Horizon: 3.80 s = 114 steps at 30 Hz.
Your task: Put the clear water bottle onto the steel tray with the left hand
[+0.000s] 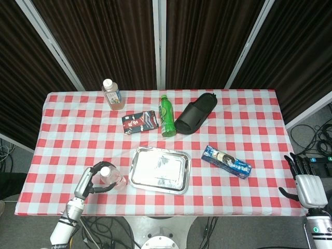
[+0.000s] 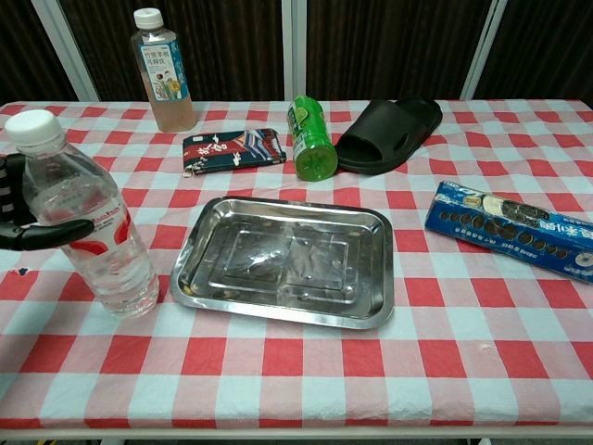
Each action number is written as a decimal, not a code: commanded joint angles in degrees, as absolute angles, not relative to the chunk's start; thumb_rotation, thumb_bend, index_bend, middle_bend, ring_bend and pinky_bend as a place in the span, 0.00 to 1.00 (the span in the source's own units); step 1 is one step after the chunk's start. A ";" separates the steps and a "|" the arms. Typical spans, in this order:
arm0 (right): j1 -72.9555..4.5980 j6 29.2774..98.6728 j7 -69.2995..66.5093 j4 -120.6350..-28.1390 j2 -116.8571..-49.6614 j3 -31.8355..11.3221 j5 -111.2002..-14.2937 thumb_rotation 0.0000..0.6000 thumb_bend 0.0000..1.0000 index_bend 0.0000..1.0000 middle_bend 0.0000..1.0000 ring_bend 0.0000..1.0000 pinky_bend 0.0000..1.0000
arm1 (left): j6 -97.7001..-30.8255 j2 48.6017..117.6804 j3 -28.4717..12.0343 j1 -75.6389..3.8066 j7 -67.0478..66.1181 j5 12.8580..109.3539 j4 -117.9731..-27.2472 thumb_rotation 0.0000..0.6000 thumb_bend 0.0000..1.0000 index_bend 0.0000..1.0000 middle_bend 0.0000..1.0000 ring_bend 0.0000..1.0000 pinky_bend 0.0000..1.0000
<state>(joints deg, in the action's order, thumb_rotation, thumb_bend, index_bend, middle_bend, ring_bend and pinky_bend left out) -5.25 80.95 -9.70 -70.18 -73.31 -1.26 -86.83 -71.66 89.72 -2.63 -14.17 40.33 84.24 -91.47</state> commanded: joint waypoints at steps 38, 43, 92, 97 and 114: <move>-5.26 81.42 -9.35 -69.85 -73.48 -0.73 -87.93 1.00 0.09 0.00 0.00 0.00 0.00 | -64.22 75.42 -23.74 -26.24 32.03 70.66 -105.09 1.00 0.30 0.49 0.55 0.40 0.39; -4.87 81.99 -9.60 -69.11 -73.66 -0.42 -88.23 1.00 0.09 0.00 0.00 0.00 0.00 | -61.90 77.78 -20.47 -26.82 29.24 66.37 -101.56 1.00 0.30 0.49 0.55 0.40 0.39; -5.41 80.91 -8.87 -68.12 -74.60 -0.80 -87.62 1.00 0.09 0.00 0.00 0.00 0.00 | -61.62 80.00 -19.26 -27.78 26.62 64.00 -104.23 1.00 0.31 0.49 0.55 0.41 0.39; -5.22 80.99 -9.53 -67.80 -74.29 -1.02 -87.16 1.00 0.09 0.00 0.00 0.00 0.00 | -61.76 80.34 -19.29 -28.16 25.78 64.13 -104.68 1.00 0.31 0.49 0.55 0.41 0.39; -5.28 80.12 -11.09 -66.99 -74.21 -0.89 -86.85 1.00 0.09 0.00 0.00 0.00 0.00 | -59.70 92.28 -16.09 -32.88 21.04 64.43 -102.40 1.00 0.31 0.49 0.55 0.41 0.39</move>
